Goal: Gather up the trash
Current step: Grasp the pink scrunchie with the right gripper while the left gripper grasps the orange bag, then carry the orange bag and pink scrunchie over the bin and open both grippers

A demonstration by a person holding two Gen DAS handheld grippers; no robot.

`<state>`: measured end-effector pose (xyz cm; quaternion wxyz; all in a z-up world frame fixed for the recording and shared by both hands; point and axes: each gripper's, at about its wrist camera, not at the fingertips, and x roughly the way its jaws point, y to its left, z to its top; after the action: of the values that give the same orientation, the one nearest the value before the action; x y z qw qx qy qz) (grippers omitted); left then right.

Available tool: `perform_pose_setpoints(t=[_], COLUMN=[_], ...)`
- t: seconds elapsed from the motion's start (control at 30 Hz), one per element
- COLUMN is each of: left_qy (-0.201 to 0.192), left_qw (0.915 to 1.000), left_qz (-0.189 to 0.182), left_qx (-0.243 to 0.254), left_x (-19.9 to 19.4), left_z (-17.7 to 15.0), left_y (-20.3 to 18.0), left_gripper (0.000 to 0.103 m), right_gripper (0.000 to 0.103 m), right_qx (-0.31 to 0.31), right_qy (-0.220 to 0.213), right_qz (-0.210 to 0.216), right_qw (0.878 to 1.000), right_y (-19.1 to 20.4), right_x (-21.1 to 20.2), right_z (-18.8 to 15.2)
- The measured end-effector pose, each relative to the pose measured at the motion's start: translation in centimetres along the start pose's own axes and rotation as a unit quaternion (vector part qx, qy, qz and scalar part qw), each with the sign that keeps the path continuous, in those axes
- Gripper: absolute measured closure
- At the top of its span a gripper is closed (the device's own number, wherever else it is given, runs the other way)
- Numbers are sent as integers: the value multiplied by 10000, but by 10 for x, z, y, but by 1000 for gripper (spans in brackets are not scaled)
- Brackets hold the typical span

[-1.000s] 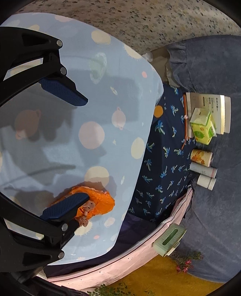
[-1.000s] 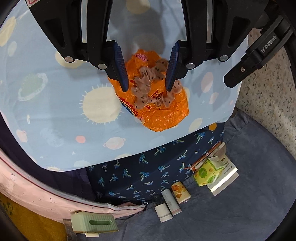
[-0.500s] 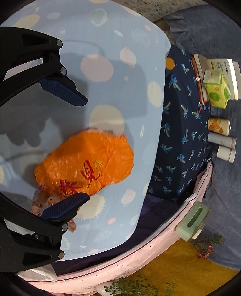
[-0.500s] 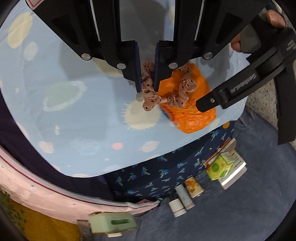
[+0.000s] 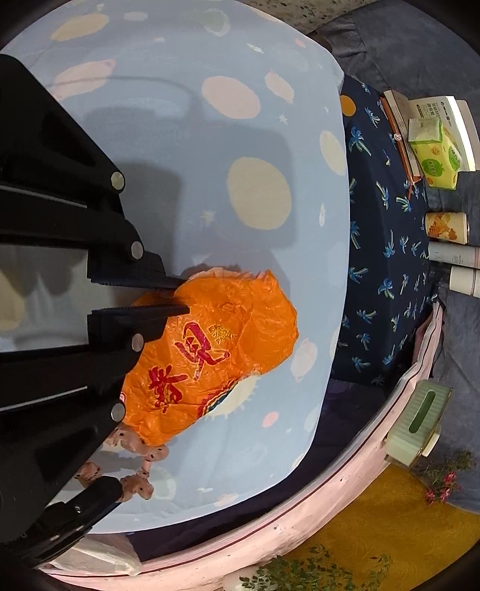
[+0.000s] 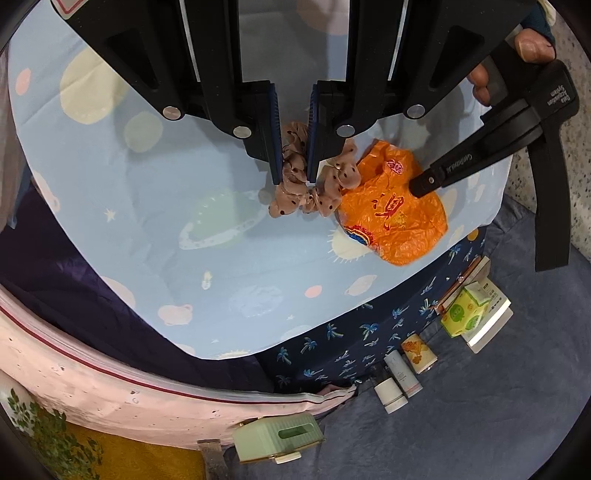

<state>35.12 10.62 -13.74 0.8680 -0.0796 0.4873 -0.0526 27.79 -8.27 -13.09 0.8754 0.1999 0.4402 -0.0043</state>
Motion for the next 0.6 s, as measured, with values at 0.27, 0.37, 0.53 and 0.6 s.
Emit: perform_pose_setpoints(t=[0.27, 0.37, 0.53, 0.6], left_qy=[-100, -160, -292, -344], left_qw=[9995, 9990, 9971, 9960], left_qz=[-147, -223, -379, -449], left_qx=[243, 342, 586, 693], left_x=[-36, -53, -83, -94], left_z=[-27, -36, -51, -57], left_y=[-29, -46, -83, -99], left_gripper=[100, 100, 100, 100], right_gripper=[91, 91, 91, 91], right_qx=[177, 238, 433, 488], right_qy=[-183, -314, -564, -678], right_qz=[-16, -53, -63, -69], right_qw=[9997, 9992, 9975, 9965], right_y=[-24, -36, -61, -70], right_x=[-38, -59, -97, -113], right_z=[-7, -8, -9, -9])
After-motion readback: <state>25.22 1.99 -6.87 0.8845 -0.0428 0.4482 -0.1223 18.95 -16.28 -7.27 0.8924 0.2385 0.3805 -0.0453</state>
